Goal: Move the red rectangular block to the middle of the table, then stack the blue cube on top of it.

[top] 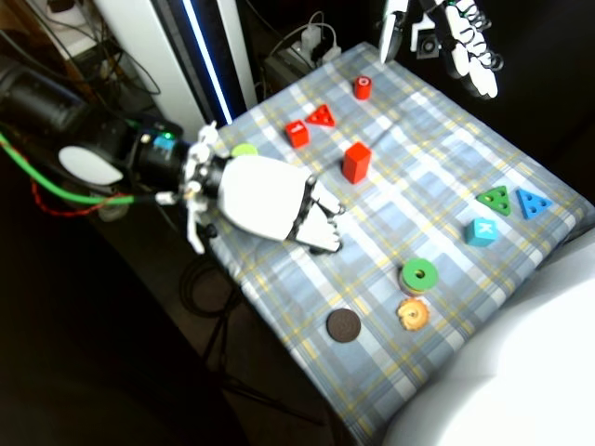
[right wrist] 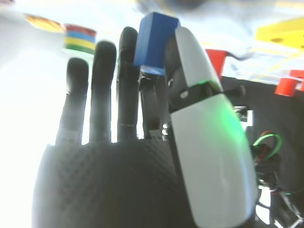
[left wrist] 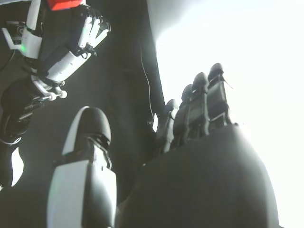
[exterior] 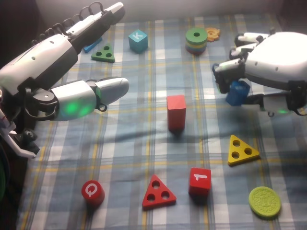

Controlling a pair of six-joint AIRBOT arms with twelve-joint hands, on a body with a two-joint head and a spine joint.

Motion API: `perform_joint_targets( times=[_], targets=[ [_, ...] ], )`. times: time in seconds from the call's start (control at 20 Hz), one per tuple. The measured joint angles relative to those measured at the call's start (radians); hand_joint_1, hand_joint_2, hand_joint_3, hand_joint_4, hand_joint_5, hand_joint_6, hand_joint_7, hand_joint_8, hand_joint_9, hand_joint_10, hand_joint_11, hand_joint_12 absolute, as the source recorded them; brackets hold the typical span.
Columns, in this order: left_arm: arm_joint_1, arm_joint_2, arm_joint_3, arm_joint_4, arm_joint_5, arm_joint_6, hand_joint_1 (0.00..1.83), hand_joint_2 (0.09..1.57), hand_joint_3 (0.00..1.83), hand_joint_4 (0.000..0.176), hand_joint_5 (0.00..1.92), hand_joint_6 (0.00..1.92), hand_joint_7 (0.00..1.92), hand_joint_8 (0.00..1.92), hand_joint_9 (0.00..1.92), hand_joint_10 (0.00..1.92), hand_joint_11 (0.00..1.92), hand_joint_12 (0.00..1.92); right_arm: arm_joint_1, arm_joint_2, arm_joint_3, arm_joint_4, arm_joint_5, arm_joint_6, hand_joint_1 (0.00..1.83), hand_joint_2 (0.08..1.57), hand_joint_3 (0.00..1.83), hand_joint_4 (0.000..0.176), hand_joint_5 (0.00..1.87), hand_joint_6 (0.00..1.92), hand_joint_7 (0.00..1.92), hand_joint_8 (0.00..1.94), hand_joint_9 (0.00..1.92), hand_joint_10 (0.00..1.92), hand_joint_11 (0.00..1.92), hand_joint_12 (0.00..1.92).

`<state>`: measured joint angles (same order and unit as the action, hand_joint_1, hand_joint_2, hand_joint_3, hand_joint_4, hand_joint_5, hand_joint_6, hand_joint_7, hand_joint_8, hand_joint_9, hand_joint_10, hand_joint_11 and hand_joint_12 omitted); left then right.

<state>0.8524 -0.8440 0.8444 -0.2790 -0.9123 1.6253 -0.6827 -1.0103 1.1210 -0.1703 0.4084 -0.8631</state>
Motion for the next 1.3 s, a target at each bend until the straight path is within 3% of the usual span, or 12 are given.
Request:
perform_joint_targets(
  times=[0.05,0.15,0.25,0.55,0.6,0.7,0.75,0.8,0.85,1.05,1.15,1.3],
  targets=[
    [0.0,0.0,0.0,0.0,0.0,0.0,0.63,1.23,0.0,0.076,0.0,0.0,0.0,0.0,0.0,0.0,0.0,0.0,0.007,0.001,-0.004,-0.013,0.001,0.002,1.16,1.23,0.0,0.0,0.7,1.33,0.84,1.35,0.47,1.41,0.0,1.9],
    [0.0,0.0,0.0,-0.002,-0.001,0.0,0.62,1.22,0.0,0.092,0.0,0.0,0.0,0.0,0.0,0.0,0.0,0.0,0.03,0.001,-0.014,-0.051,0.005,0.003,1.17,1.23,0.0,0.0,0.71,1.26,0.84,1.4,0.49,1.5,0.0,1.92],
    [0.001,0.0,0.0,-0.002,-0.001,0.0,0.66,1.21,0.0,0.079,0.0,0.0,0.0,0.0,0.0,0.0,0.0,0.0,0.047,0.001,-0.018,-0.074,0.01,0.008,1.16,1.25,0.0,0.0,0.69,1.29,0.8,1.47,0.47,1.61,0.02,1.92],
    [0.005,0.0,0.0,-0.006,-0.002,0.0,0.71,1.21,0.0,0.092,0.0,0.0,0.0,0.0,0.0,0.0,0.0,0.0,0.095,-0.011,-0.018,-0.195,0.043,0.102,1.17,1.21,0.0,0.0,0.8,1.21,0.82,1.36,0.61,1.4,0.29,1.91],
    [0.005,0.0,0.0,-0.007,-0.002,0.0,0.73,1.22,0.0,0.086,0.0,0.0,0.0,0.0,0.0,0.0,0.0,0.0,0.097,-0.015,-0.018,-0.201,0.054,0.104,1.32,1.2,0.0,0.0,0.81,1.17,0.88,1.23,0.68,1.51,0.42,1.87],
    [0.006,0.0,0.0,-0.01,-0.001,0.0,0.72,1.23,0.0,0.092,0.0,0.0,0.0,0.0,0.0,0.0,0.0,0.0,0.105,-0.018,-0.022,-0.224,0.057,0.108,1.35,1.19,0.0,0.0,0.78,1.13,0.89,1.22,0.7,1.56,0.48,1.9],
    [0.006,0.0,0.0,-0.009,-0.002,0.0,0.69,1.23,0.01,0.102,0.0,0.0,0.0,0.0,0.0,0.0,0.0,0.0,0.106,-0.019,-0.023,-0.23,0.058,0.109,1.35,1.2,0.0,0.0,0.79,1.13,0.87,1.27,0.67,1.59,0.34,1.91],
    [0.006,0.0,0.0,-0.009,-0.002,0.0,0.69,1.23,0.0,0.099,0.0,0.0,0.0,0.0,0.0,0.0,0.0,0.0,0.113,-0.02,-0.025,-0.24,0.057,0.109,1.35,1.2,0.0,0.0,0.75,1.17,0.86,1.26,0.71,1.56,0.4,1.87],
    [0.006,0.0,0.0,-0.009,-0.001,0.0,0.68,1.22,0.0,0.115,0.0,0.0,0.0,0.0,0.0,0.0,0.0,0.0,0.113,-0.02,-0.027,-0.247,0.059,0.109,1.36,1.19,0.0,0.0,0.77,1.14,0.88,1.22,0.75,1.51,0.46,1.83],
    [0.006,0.0,0.0,-0.009,-0.002,-0.001,0.71,1.21,0.0,0.103,0.0,0.0,0.0,0.0,0.0,0.0,0.0,0.0,0.12,-0.034,-0.029,-0.264,0.062,0.109,1.21,1.15,0.0,0.0,0.88,1.06,0.94,1.18,0.61,1.28,0.01,1.84],
    [0.006,0.0,0.0,-0.013,-0.002,-0.001,0.74,1.2,0.0,0.107,0.0,0.0,0.0,0.0,0.0,0.0,0.0,0.0,0.13,-0.04,-0.029,-0.273,0.067,0.11,1.24,1.15,0.0,0.0,0.9,0.93,0.95,1.27,0.66,1.36,0.18,1.91],
    [0.008,0.0,0.0,-0.013,-0.002,-0.002,0.73,1.22,0.0,0.119,0.0,0.0,0.0,0.0,0.0,0.0,0.0,0.0,0.138,-0.049,-0.029,-0.281,0.081,0.11,1.24,1.17,0.0,0.0,0.83,1.0,0.94,1.31,0.74,1.38,0.34,1.91]
  ],
)
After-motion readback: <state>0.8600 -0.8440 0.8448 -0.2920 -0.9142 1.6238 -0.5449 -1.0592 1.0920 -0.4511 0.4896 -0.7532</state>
